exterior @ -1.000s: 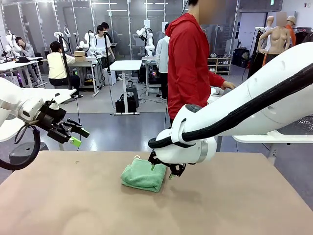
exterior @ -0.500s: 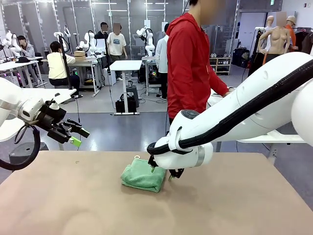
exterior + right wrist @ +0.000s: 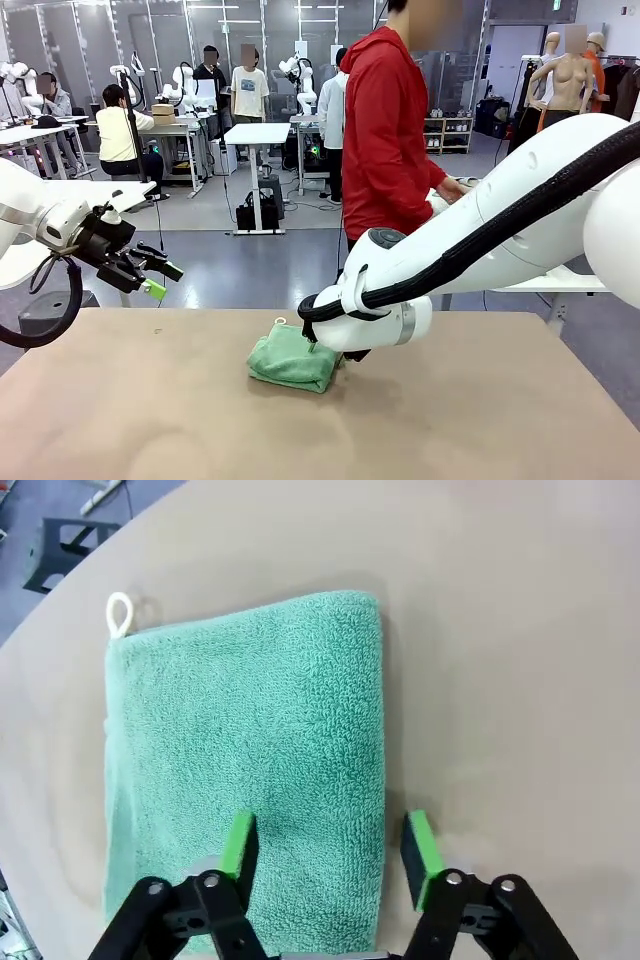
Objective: Fold the towels and place them in the basket.
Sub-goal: Place the folded Towel with hook on the right side of the table.
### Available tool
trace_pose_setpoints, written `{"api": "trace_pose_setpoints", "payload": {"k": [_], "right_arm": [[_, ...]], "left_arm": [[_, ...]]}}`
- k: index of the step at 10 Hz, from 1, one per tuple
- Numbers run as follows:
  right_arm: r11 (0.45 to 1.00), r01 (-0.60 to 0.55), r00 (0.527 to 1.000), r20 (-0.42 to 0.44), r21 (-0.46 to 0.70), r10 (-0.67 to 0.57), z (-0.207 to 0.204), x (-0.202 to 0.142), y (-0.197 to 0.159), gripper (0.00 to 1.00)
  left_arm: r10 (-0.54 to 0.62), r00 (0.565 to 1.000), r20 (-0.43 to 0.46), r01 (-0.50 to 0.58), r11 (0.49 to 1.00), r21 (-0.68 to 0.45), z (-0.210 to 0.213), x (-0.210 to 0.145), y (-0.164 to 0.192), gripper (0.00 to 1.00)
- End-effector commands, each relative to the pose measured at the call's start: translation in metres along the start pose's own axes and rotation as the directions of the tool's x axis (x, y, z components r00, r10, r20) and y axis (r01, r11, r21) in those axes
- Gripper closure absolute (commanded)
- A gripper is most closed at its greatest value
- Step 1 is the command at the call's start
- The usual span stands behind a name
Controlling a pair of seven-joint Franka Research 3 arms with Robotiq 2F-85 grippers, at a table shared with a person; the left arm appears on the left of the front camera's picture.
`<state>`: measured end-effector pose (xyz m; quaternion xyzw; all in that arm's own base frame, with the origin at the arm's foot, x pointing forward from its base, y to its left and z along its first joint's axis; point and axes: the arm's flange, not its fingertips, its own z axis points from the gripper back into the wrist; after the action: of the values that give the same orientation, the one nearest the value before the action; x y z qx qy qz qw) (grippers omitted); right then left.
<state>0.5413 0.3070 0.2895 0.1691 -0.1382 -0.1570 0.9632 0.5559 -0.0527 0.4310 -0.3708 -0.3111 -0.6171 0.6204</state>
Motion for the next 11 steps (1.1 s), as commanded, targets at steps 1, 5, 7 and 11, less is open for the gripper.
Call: {"api": "trace_pose_setpoints", "payload": {"k": [1, 5, 7, 11], "right_arm": [[1.000, -0.023, 0.999, 0.028, 0.005, 0.023, -0.0020, 0.0000, 0.0058, 0.54], [1.000, -0.029, 0.999, 0.036, 0.007, 0.028, -0.0021, -0.0013, 0.0052, 0.94], [0.999, -0.042, 0.999, 0.030, 0.003, 0.042, -0.0025, -0.0013, 0.0058, 1.00], [1.000, -0.029, 1.000, 0.009, 0.007, 0.029, 0.0007, -0.0006, 0.0021, 1.00]], "left_arm": [[-0.008, 1.000, -0.017, 0.007, 1.000, -0.005, 0.0008, 0.0011, -0.0001, 0.11], [-0.008, 1.000, -0.017, 0.007, 1.000, -0.005, 0.0008, 0.0011, -0.0001, 0.11], [-0.008, 1.000, -0.017, 0.007, 1.000, -0.005, 0.0008, 0.0011, -0.0001, 0.11], [-0.008, 1.000, -0.017, 0.007, 1.000, -0.005, 0.0008, 0.0011, -0.0001, 0.11]]}}
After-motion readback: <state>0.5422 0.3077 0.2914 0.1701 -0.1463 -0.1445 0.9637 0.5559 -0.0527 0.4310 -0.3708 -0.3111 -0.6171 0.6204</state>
